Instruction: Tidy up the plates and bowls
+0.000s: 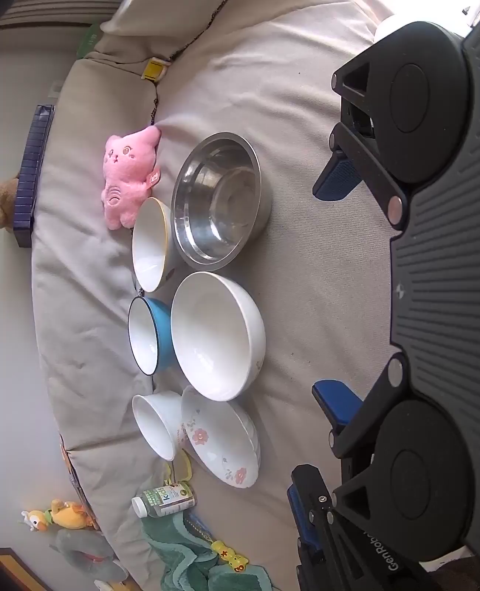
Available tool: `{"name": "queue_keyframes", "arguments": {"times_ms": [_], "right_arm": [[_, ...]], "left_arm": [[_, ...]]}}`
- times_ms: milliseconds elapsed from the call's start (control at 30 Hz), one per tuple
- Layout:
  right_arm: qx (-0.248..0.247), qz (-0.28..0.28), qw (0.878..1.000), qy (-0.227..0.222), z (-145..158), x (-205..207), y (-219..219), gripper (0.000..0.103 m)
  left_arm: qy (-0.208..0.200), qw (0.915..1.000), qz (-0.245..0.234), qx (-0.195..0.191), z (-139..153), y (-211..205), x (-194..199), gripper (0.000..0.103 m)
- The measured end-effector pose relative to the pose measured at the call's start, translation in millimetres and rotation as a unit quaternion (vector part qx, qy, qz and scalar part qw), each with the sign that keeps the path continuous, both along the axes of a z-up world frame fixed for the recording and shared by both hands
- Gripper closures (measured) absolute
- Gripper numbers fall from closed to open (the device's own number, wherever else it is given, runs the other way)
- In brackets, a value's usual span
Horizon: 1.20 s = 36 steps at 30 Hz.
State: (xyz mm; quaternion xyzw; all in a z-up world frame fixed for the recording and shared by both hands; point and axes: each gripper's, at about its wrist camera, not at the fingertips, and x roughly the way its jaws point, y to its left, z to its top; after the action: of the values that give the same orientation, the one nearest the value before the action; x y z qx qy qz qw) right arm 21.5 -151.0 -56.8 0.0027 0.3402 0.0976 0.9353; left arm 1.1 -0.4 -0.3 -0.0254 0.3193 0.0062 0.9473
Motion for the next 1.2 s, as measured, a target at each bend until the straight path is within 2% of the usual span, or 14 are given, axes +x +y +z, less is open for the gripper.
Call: {"name": "queue_keyframes", "arguments": {"times_ms": [267,1200], "right_arm": [[0.001,0.001,1.0,0.003,2.3,-0.4,-0.2,0.0],[0.005,-0.002,1.0,0.005,2.4,-1.0,-0.9,0.0]], "left_arm": [[-0.011,0.9999,-0.002,0.001,-1.2,5.4,-3.1,0.087],[-0.001,1.0,0.0,0.009,-0.5,0.1,-0.5,0.087]]}}
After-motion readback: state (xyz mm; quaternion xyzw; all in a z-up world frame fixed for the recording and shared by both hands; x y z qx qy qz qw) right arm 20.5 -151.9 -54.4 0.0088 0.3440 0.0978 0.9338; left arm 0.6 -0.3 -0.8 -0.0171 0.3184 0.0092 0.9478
